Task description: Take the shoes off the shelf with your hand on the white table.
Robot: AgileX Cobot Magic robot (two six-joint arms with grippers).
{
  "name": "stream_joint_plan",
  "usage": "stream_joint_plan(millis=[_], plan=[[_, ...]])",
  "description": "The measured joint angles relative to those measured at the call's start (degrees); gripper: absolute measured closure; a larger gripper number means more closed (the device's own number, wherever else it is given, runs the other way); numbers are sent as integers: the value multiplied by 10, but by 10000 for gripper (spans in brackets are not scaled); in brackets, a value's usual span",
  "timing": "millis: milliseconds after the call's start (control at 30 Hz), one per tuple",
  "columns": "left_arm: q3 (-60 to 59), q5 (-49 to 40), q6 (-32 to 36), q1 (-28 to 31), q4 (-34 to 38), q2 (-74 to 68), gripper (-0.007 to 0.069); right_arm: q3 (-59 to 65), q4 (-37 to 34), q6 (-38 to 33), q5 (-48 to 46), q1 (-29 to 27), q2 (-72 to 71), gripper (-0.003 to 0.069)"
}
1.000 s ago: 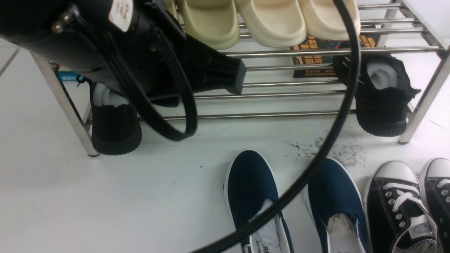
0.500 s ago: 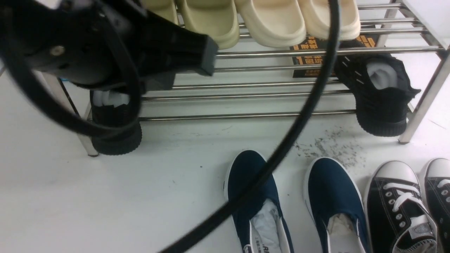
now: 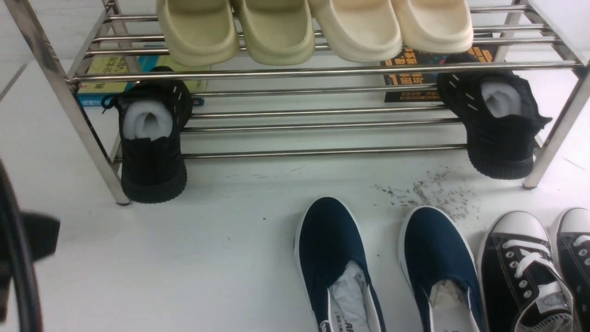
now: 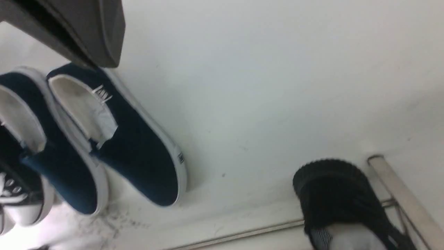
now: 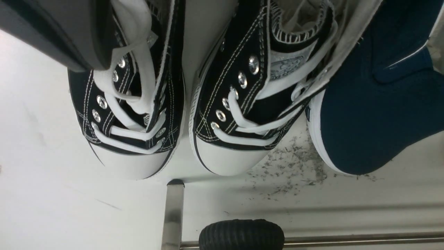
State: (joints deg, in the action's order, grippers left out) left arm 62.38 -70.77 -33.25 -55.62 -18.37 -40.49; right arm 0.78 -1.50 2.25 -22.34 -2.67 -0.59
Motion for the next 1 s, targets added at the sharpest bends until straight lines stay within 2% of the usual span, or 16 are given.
stream_joint_plan(millis=[67, 167, 300, 533, 733, 867, 1000], plan=[[-77, 24, -27, 0, 9, 36, 607, 0, 0, 0, 0, 0, 0, 628], [-155, 147, -99, 0, 11, 64, 606, 0, 0, 0, 0, 0, 0, 620], [-215, 246, -147, 0, -7, 67, 606, 0, 0, 0, 0, 0, 0, 615], [-246, 263, -161, 0, -72, 67, 602, 0, 0, 0, 0, 0, 0, 606], [-256, 313, -162, 0, -86, 67, 594, 0, 0, 0, 0, 0, 0, 600], [-303, 409, -121, 1, -60, 69, 593, 0, 0, 0, 0, 0, 0, 600], [-401, 519, 52, 48, 97, 96, 593, 0, 0, 0, 0, 0, 0, 597]])
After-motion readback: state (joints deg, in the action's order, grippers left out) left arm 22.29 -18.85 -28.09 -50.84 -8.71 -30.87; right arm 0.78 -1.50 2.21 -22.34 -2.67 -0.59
